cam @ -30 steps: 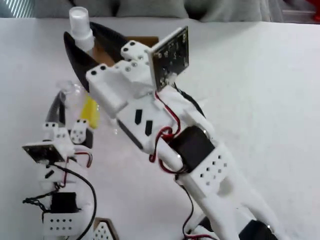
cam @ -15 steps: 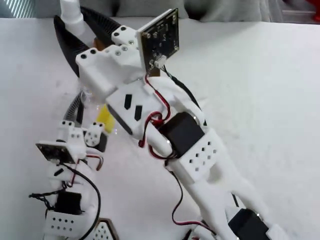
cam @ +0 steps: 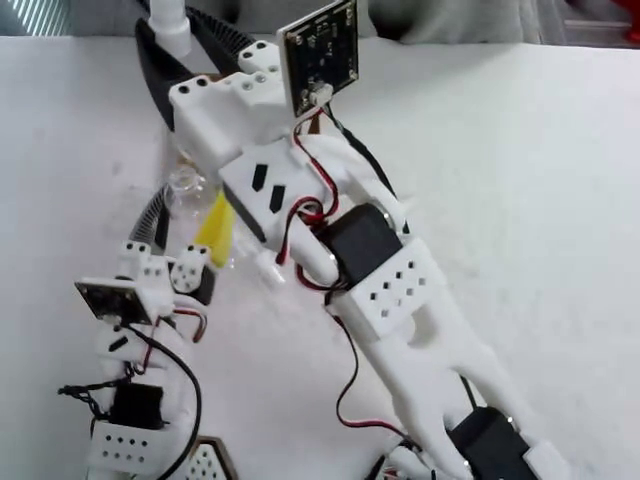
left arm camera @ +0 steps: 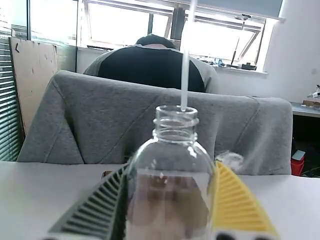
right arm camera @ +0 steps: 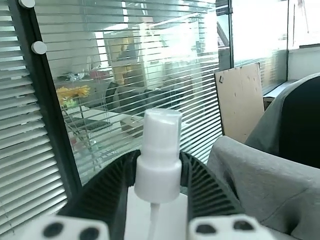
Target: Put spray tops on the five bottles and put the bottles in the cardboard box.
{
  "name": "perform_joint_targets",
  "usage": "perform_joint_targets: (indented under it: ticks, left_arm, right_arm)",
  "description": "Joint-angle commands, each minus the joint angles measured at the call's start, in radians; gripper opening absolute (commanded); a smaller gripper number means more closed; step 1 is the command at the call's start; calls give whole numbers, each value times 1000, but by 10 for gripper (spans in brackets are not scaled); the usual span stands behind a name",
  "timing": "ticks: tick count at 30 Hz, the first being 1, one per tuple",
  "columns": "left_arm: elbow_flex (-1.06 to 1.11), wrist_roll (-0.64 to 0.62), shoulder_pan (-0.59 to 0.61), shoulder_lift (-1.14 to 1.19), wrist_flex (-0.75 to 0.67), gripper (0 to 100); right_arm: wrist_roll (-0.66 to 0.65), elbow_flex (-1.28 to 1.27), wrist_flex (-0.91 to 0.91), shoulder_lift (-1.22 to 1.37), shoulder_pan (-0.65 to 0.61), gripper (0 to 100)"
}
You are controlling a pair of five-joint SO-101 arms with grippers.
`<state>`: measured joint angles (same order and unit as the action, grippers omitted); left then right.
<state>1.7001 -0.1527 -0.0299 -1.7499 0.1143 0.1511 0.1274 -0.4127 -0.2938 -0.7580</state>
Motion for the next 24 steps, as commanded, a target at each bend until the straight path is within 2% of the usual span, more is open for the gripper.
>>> perform_joint_targets:
  ticks: [1,21,24]
  left_arm:
    - [-3,-8,-19,-24,3,112]
    - [-3,-8,-19,-24,3,112]
    - [-3,-8,-19,-24,3,112]
  right_arm:
    - [28,46,24,-8,7,16]
    - [35,21,-22,-16,4,16]
    - [87,8,-22,-16,1,16]
